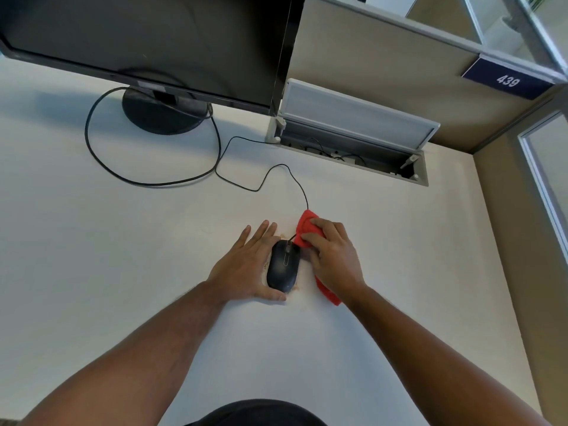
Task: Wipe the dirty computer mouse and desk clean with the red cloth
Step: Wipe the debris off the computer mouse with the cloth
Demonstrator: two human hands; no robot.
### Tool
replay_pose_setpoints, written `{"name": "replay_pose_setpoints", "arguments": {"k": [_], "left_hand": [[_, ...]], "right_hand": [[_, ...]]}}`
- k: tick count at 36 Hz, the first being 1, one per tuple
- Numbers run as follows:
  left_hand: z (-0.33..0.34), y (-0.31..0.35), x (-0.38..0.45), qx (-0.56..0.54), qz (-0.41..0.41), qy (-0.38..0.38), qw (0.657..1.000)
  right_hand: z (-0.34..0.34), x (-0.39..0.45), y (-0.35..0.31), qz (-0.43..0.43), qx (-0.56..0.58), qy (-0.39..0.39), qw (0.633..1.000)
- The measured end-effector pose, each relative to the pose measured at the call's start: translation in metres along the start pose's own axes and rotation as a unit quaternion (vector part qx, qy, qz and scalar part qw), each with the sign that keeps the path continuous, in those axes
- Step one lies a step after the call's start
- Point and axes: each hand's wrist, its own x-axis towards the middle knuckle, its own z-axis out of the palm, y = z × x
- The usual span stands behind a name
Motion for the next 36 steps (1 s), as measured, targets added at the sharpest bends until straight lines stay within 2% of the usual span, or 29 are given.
{"name": "replay_pose_setpoints", "arguments": {"k": [1, 3, 6, 11, 13, 15, 19, 23, 26, 29, 31, 34, 36], "left_hand": [[0.0, 0.0, 0.0, 0.002, 0.001, 0.0, 1.0], [0.001, 0.0, 0.0, 0.003, 0.001, 0.0, 1.0], [0.0, 0.0, 0.0, 0.001, 0.003, 0.001, 1.0], [0.0, 0.0, 0.0, -0.003, 0.0, -0.004, 1.0], [0.0, 0.0, 0.0, -0.007, 0.0, 0.0, 1.0], [0.0, 0.0, 0.0, -0.004, 0.001, 0.001, 1.0], [0.0, 0.001, -0.001, -0.002, 0.003, 0.001, 1.0], [-0.001, 0.002, -0.001, -0.002, 0.003, 0.001, 1.0], [-0.001, 0.002, -0.001, 0.001, 0.001, 0.002, 1.0], [-0.002, 0.002, -0.001, 0.006, 0.002, 0.001, 1.0], [-0.003, 0.003, -0.001, -0.004, 0.0, 0.001, 1.0], [-0.005, 0.004, -0.001, -0.011, -0.001, 0.0, 1.0], [-0.005, 0.005, -0.001, -0.007, 0.0, -0.001, 1.0]], "right_hand": [[0.001, -0.002, -0.001, 0.0, 0.004, 0.017, 1.0], [0.006, -0.009, -0.004, -0.054, -0.003, 0.041, 0.998], [0.015, -0.017, -0.004, -0.143, -0.041, 0.03, 0.988], [0.012, -0.01, 0.003, -0.027, -0.058, -0.014, 0.998], [0.007, -0.008, 0.005, 0.005, -0.029, 0.0, 1.0], [0.003, -0.011, 0.003, 0.0, -0.009, 0.032, 0.999], [0.006, -0.021, -0.006, -0.093, 0.036, 0.099, 0.99], [0.013, -0.028, -0.012, -0.19, 0.006, 0.062, 0.98], [0.012, -0.019, -0.007, -0.16, -0.036, 0.029, 0.986], [0.004, -0.003, 0.001, -0.101, -0.095, -0.045, 0.989], [-0.004, 0.005, 0.004, -0.049, -0.11, -0.068, 0.99], [-0.015, 0.008, 0.001, -0.001, -0.072, -0.013, 0.997], [-0.016, 0.005, -0.003, -0.022, -0.06, 0.03, 0.998]]}}
